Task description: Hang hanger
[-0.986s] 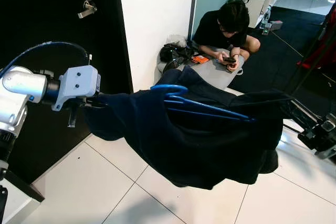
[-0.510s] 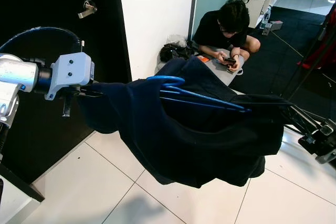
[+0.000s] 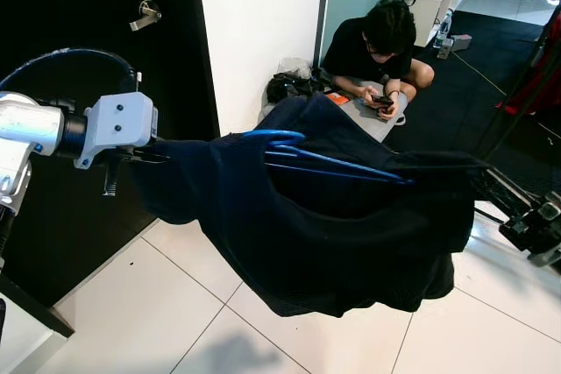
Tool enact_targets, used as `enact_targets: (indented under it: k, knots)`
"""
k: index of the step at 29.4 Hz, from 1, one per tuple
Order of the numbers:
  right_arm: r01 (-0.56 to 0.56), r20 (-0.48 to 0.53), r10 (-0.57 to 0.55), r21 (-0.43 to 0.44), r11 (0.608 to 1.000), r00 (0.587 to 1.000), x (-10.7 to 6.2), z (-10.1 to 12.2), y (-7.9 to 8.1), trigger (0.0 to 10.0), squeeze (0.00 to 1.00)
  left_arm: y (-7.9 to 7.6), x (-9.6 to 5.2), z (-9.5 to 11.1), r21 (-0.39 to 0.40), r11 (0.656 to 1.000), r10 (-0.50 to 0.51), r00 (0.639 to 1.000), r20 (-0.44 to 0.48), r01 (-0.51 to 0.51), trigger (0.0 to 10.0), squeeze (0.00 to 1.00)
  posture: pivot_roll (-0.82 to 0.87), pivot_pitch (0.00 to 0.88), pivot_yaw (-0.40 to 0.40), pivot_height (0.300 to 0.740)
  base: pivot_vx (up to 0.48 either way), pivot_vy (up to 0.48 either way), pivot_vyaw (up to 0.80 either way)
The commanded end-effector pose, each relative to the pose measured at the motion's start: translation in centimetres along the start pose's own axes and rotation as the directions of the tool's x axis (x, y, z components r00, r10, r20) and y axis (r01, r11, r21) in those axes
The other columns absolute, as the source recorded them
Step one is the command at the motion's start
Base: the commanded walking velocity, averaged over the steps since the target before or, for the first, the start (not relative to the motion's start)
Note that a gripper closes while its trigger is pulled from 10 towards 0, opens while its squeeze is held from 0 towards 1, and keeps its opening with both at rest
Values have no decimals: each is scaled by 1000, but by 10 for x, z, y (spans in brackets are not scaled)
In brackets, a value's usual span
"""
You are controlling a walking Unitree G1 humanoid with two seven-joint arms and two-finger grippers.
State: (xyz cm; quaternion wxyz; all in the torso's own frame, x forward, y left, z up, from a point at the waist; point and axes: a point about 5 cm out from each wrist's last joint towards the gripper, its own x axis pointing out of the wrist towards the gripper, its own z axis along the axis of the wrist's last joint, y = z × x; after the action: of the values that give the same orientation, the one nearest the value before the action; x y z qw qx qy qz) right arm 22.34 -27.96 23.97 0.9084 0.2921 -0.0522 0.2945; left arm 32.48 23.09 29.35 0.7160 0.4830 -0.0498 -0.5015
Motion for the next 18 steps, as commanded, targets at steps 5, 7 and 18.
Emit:
enact_targets:
  k: [5,7,18]
  knots:
    - [-18,60,20,-40,999,998,3,15,7,0,0,-6,10,-5,-12,999,34,999,-24,-35,10000,0,36,44,13,740,0,0,0]
    - [-11,59,13,-37,999,998,7,13,6,0,0,-8,20,-1,-15,999,47,999,6,-47,10000,0,38,43,12,740,0,0,0]
    - [-20,-82,20,4,1000,996,24,-18,6,0,0,-28,36,14,25,996,-93,988,126,90,10000,0,39,44,10,740,0,0,0]
